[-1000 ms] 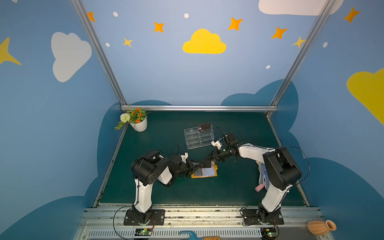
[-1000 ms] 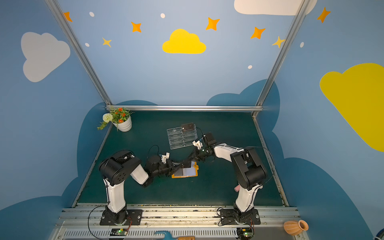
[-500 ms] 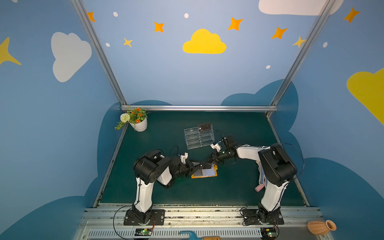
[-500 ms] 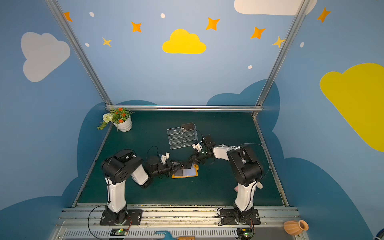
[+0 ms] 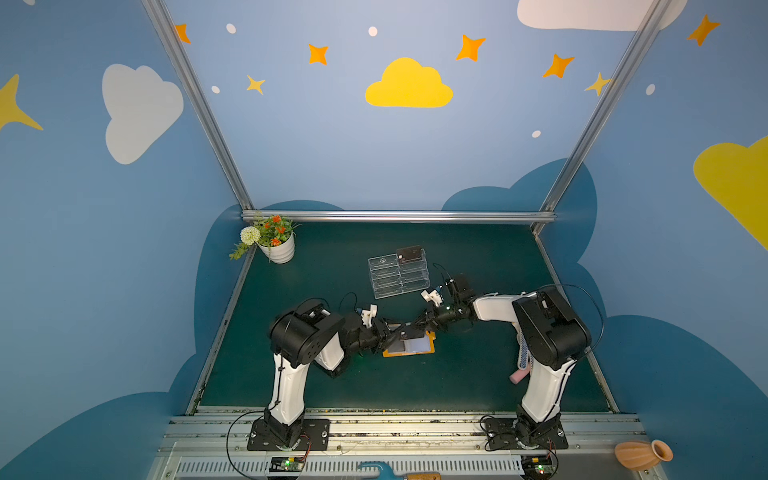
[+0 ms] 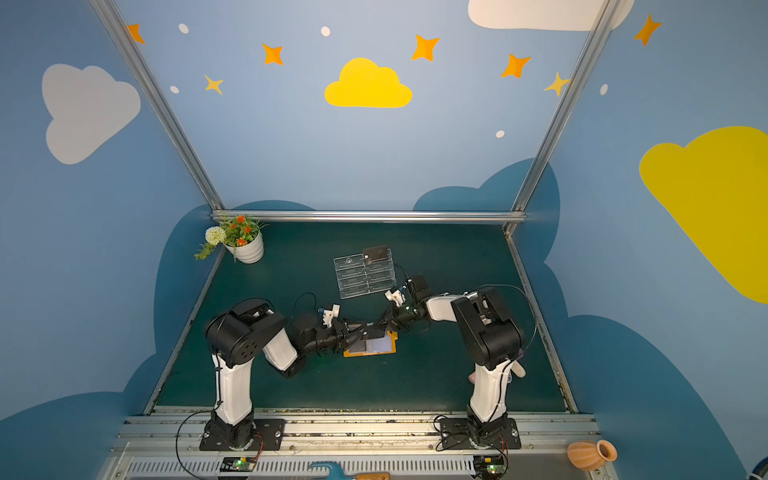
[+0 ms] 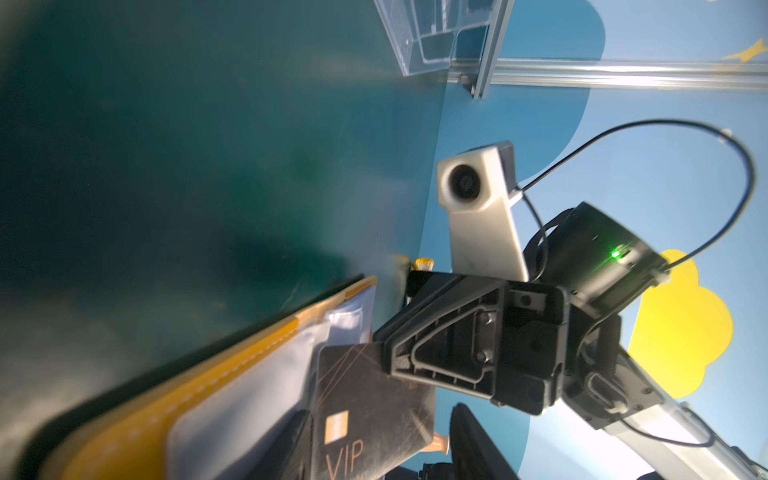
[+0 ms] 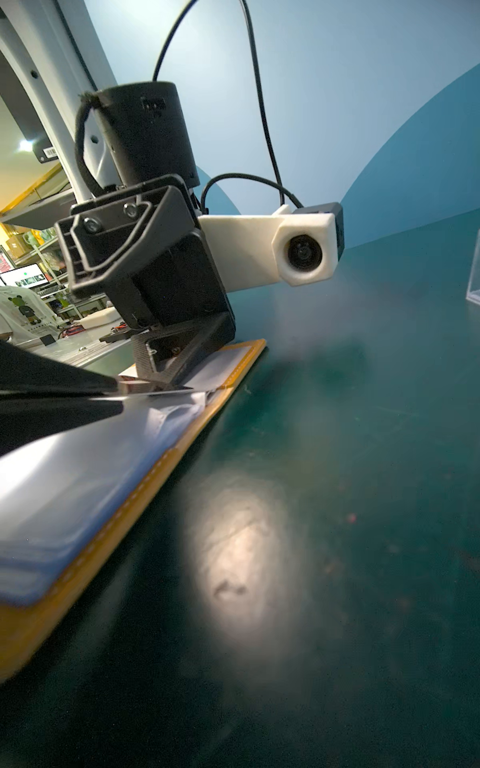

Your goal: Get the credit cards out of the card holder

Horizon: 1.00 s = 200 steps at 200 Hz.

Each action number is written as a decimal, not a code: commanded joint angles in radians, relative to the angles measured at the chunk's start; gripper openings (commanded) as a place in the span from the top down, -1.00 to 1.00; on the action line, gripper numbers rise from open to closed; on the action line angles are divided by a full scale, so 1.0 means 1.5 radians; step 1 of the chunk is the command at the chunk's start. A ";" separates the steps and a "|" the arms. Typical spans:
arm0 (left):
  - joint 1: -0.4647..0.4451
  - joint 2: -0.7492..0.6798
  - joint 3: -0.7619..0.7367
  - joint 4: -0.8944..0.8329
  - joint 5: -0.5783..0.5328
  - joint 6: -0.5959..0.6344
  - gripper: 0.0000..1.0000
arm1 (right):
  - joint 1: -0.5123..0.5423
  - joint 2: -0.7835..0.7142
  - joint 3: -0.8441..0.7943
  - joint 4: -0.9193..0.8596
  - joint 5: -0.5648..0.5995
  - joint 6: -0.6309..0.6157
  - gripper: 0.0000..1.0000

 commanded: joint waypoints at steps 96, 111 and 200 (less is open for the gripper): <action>-0.006 0.043 -0.004 -0.025 0.026 -0.016 -0.16 | -0.001 0.018 -0.053 0.245 -0.083 0.148 1.00; -0.007 0.040 0.000 -0.023 0.029 -0.016 -0.12 | -0.001 0.024 -0.053 0.247 -0.084 0.148 1.00; -0.003 0.044 0.011 -0.031 0.009 -0.017 0.36 | 0.000 0.037 -0.063 0.235 -0.093 0.144 1.00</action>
